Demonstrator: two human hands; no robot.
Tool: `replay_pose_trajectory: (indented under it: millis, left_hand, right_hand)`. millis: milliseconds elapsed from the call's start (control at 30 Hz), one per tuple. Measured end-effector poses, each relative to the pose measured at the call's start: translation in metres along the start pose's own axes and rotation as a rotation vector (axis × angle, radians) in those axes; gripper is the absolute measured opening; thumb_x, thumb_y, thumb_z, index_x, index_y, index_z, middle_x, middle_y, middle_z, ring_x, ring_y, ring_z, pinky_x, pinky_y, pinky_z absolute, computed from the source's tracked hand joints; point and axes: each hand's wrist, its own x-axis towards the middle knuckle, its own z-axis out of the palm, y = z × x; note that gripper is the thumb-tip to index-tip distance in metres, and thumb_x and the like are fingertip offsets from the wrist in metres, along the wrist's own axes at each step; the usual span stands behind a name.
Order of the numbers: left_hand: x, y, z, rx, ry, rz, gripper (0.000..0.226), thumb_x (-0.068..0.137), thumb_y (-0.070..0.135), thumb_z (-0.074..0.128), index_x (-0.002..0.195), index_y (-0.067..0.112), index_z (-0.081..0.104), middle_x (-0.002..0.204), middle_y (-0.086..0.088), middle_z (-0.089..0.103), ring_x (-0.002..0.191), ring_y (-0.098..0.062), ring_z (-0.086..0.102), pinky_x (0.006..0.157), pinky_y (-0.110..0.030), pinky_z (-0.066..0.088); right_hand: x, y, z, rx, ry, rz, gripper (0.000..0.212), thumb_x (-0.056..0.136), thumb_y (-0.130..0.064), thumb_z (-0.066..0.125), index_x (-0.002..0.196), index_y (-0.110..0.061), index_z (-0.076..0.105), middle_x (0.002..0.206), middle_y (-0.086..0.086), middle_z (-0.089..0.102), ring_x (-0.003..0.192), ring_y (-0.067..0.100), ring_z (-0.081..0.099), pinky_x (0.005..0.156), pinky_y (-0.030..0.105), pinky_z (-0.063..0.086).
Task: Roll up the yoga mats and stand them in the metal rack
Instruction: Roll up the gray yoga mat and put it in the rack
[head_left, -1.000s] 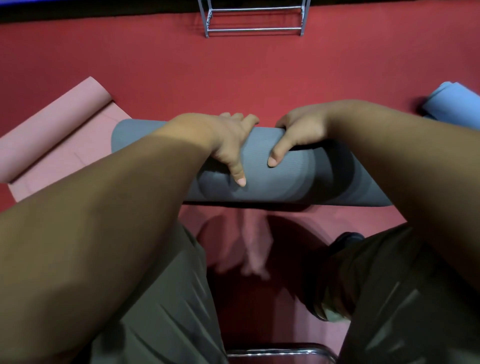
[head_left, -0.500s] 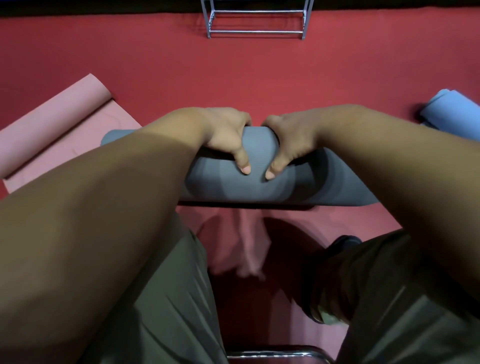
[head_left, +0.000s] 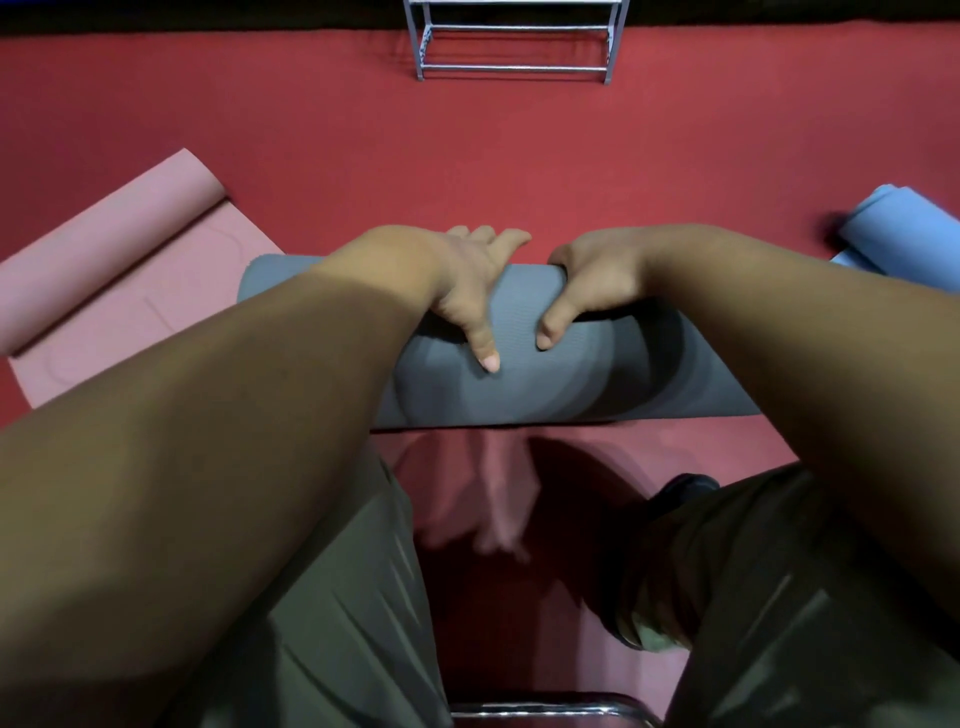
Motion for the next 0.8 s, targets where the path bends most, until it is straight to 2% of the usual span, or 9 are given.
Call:
replay_pose_trajectory:
  millis: [67, 133, 200, 267, 400, 533, 600, 667, 800]
  left_hand:
    - [-0.002, 0.001, 0.000, 0.050, 0.035, 0.011, 0.165, 0.042, 0.067, 0.101, 0.168, 0.034, 0.000, 0.164, -0.004, 0.032, 0.151, -0.034, 0.033, 0.118, -0.056, 0.037]
    - [-0.002, -0.001, -0.003, 0.036, 0.077, 0.026, 0.153, 0.040, 0.066, 0.101, 0.163, 0.034, 0.016, 0.155, -0.001, 0.046, 0.142, -0.032, 0.045, 0.112, -0.055, 0.044]
    - [-0.002, -0.003, -0.007, 0.004, 0.105, 0.027, 0.137, 0.034, 0.069, 0.099, 0.150, 0.031, 0.035, 0.139, 0.002, 0.060, 0.125, -0.030, 0.059, 0.102, -0.051, 0.053]
    - [-0.005, -0.004, -0.009, -0.016, 0.119, 0.027, 0.124, 0.033, 0.071, 0.096, 0.139, 0.031, 0.046, 0.123, 0.006, 0.065, 0.109, -0.027, 0.064, 0.093, -0.047, 0.057]
    - [-0.010, -0.008, -0.010, -0.108, 0.129, 0.008, 0.119, 0.042, 0.064, 0.099, 0.145, 0.031, 0.049, 0.122, 0.007, 0.066, 0.107, -0.024, 0.064, 0.095, -0.043, 0.057]
    - [-0.013, -0.015, -0.013, -0.212, 0.117, -0.039, 0.106, 0.048, 0.060, 0.100, 0.139, 0.028, 0.054, 0.122, 0.006, 0.067, 0.105, -0.024, 0.065, 0.092, -0.038, 0.056]
    - [-0.014, -0.018, -0.012, -0.253, 0.092, -0.059, 0.096, 0.049, 0.058, 0.101, 0.130, 0.030, 0.058, 0.114, 0.009, 0.068, 0.100, -0.019, 0.067, 0.089, -0.037, 0.057]
    - [-0.015, -0.019, -0.011, -0.276, 0.058, -0.065, 0.088, 0.049, 0.057, 0.101, 0.123, 0.030, 0.062, 0.109, 0.010, 0.070, 0.096, -0.018, 0.069, 0.090, -0.039, 0.060]
    - [-0.014, -0.015, -0.009, -0.314, 0.014, -0.048, 0.080, 0.054, 0.054, 0.101, 0.121, 0.029, 0.064, 0.109, 0.009, 0.072, 0.097, -0.019, 0.071, 0.090, -0.039, 0.060]
  right_hand:
    - [-0.001, 0.005, -0.002, 0.081, -0.014, 0.021, 0.071, 0.051, -0.068, 0.092, 0.106, -0.028, 0.074, 0.100, -0.005, 0.079, 0.093, 0.021, 0.076, 0.092, 0.043, 0.062]
    - [-0.002, 0.009, -0.003, 0.150, -0.030, 0.035, 0.069, 0.051, -0.065, 0.093, 0.107, -0.028, 0.075, 0.100, -0.005, 0.080, 0.092, 0.022, 0.078, 0.093, 0.045, 0.063]
    - [-0.003, 0.011, -0.004, 0.189, -0.066, 0.038, 0.070, 0.051, -0.063, 0.094, 0.109, -0.029, 0.076, 0.099, -0.005, 0.082, 0.091, 0.022, 0.080, 0.092, 0.047, 0.064]
    - [-0.005, 0.012, -0.006, 0.186, -0.098, 0.023, 0.073, 0.051, -0.066, 0.094, 0.112, -0.031, 0.074, 0.101, -0.006, 0.082, 0.092, 0.021, 0.080, 0.093, 0.048, 0.064]
    - [-0.006, 0.005, -0.012, 0.035, -0.049, -0.036, 0.086, 0.062, -0.073, 0.090, 0.131, -0.029, 0.064, 0.119, -0.005, 0.073, 0.108, 0.021, 0.071, 0.103, 0.045, 0.057]
    - [-0.002, -0.007, -0.007, -0.112, 0.015, -0.078, 0.119, 0.046, -0.078, 0.093, 0.144, -0.027, 0.048, 0.130, -0.005, 0.061, 0.118, 0.025, 0.061, 0.107, 0.046, 0.052]
    - [0.002, -0.009, -0.001, -0.141, 0.041, -0.078, 0.125, 0.042, -0.077, 0.094, 0.143, -0.023, 0.046, 0.130, -0.003, 0.060, 0.118, 0.027, 0.061, 0.105, 0.046, 0.052]
    - [0.004, -0.010, 0.002, -0.146, 0.052, -0.076, 0.120, 0.045, -0.075, 0.095, 0.141, -0.021, 0.047, 0.127, -0.002, 0.061, 0.115, 0.028, 0.061, 0.103, 0.044, 0.053]
    - [0.003, -0.010, 0.000, -0.157, 0.041, -0.059, 0.093, 0.048, -0.071, 0.095, 0.120, -0.024, 0.060, 0.107, -0.003, 0.070, 0.098, 0.025, 0.067, 0.092, 0.042, 0.058]
